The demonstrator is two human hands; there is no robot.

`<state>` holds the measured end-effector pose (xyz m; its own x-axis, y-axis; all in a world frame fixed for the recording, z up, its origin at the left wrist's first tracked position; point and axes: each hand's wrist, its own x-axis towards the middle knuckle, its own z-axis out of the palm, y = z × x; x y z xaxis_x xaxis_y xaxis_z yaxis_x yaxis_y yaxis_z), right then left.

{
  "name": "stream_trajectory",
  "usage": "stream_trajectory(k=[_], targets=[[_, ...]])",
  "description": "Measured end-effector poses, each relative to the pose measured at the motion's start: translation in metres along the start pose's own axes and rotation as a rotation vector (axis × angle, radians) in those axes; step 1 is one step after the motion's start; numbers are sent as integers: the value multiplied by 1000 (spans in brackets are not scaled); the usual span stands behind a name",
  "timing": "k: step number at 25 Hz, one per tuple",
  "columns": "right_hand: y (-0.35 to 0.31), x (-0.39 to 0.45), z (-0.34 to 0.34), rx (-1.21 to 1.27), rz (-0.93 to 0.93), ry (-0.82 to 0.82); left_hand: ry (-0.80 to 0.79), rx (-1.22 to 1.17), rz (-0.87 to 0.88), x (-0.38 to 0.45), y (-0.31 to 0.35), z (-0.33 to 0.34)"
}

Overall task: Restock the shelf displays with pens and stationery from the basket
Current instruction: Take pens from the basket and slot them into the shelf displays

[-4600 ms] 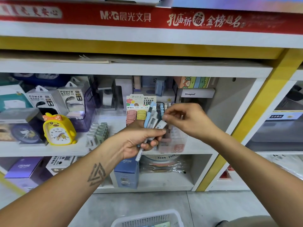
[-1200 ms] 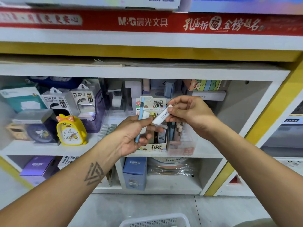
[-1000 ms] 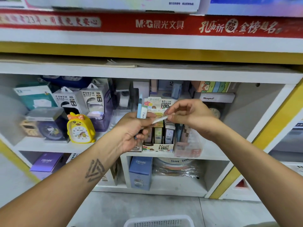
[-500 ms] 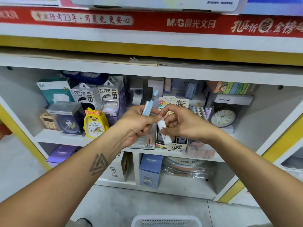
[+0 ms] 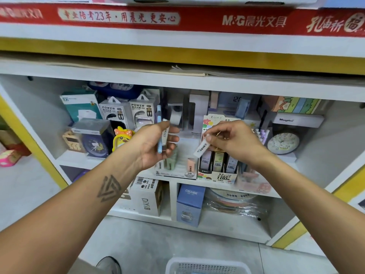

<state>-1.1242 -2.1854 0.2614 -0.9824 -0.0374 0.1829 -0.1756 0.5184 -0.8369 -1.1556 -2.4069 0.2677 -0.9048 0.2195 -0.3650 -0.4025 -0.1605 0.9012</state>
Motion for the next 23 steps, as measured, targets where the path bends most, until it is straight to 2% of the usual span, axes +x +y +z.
stream_trajectory(k=[4, 10, 15, 18, 21, 23], targets=[[-1, 8, 8, 137, 41, -11, 30, 90, 24, 3, -1, -8], [1, 21, 22, 174, 22, -14, 131, 83, 53, 10, 2, -27], [3, 36, 46, -28, -96, 29, 200, 106, 56, 10, 1, -50], [6, 44, 61, -121, -165, 129, 233, 128, 62, 8, -2, -57], [5, 56, 83, -256, -259, 224, 219, 105, 60, 5, -3, -61], [7, 63, 99, -349, -295, 200, 197, 86, 55, 5, -2, -64]])
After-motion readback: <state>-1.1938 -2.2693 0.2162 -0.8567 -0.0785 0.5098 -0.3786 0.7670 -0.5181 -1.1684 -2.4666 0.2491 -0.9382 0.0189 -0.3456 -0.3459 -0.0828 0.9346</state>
